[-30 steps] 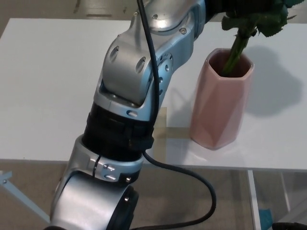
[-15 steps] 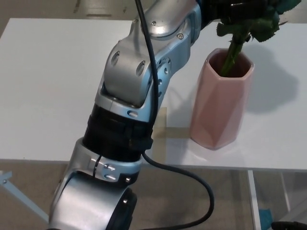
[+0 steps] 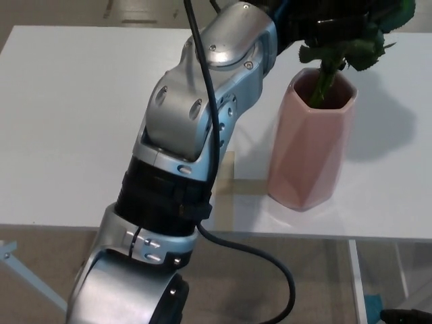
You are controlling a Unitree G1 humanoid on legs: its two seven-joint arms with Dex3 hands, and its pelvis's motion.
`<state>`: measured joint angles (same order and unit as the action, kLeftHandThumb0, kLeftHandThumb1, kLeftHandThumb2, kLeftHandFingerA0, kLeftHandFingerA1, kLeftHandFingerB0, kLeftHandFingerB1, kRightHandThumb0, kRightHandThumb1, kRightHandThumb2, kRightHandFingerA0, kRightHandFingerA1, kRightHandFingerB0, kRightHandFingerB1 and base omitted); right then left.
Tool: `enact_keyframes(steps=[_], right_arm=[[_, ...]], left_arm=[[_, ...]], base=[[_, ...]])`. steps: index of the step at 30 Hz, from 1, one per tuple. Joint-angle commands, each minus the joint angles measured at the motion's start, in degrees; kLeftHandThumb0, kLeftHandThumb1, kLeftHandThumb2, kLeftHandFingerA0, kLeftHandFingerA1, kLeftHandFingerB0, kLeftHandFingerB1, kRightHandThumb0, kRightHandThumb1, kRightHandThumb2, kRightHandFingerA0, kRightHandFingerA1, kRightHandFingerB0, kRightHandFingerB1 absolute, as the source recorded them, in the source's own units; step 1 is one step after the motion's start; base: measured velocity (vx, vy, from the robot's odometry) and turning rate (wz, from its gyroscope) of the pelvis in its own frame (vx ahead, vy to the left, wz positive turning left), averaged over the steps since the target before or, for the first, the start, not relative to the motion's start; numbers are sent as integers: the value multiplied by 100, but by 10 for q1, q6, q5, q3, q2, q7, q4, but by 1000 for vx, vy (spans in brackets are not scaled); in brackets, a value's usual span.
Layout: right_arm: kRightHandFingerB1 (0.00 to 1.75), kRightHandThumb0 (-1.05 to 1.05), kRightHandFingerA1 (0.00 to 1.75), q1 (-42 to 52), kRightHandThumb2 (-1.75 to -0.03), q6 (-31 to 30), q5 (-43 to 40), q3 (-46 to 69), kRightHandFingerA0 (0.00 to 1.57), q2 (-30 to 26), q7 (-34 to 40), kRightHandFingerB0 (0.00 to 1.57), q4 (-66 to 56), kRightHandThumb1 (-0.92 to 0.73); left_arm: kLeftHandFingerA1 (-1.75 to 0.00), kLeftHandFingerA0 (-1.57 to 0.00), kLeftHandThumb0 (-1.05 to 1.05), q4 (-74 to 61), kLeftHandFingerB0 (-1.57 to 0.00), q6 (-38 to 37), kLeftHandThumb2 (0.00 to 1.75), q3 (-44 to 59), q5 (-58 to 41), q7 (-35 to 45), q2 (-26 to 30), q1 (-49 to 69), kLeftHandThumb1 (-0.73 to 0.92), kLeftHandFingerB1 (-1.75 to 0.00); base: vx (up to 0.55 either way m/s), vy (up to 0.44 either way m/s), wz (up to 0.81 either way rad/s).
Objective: Use the left hand to pick up the rose and then lift and insert it into the pink vase.
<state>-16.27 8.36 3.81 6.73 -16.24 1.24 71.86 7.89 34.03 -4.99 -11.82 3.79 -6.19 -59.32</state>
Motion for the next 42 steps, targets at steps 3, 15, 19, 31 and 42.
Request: enact_keyframes(steps=[3,15,19,31,42], right_arm=[[46,-24,49,2,-56,-9,-3,1,66,-4,-7,59,0,-57],[46,-24,49,-1,-56,-10,-2,0,66,-5,-11,59,0,-57],[46,-24,49,-4,-56,-8,-2,0,64,-5,-16,58,-1,-57],[46,-24,49,-9,-56,-14,-1,-1,65,-6,-14,59,0,-57],[46,-25,50,-12,-56,-13,-4,3,66,-6,-18,59,0,-57]], left_arm=[[-131,-97,-19,-6,-83,-6,66,-6,2,-7,-27,23,83,-83],[-131,-97,-21,2,-83,-42,66,-40,17,-2,-19,55,83,-85],[-132,-97,-21,-3,-82,-37,66,-41,14,-4,-24,71,83,-86],[-127,-103,-21,-9,-79,-40,65,-61,23,-1,-20,98,84,-90],[-33,-26,-54,-13,-19,-11,59,-67,28,24,14,102,61,-28]], base=[[0,0,0],[0,0,0],[0,0,0],[0,0,0],[0,0,0]])
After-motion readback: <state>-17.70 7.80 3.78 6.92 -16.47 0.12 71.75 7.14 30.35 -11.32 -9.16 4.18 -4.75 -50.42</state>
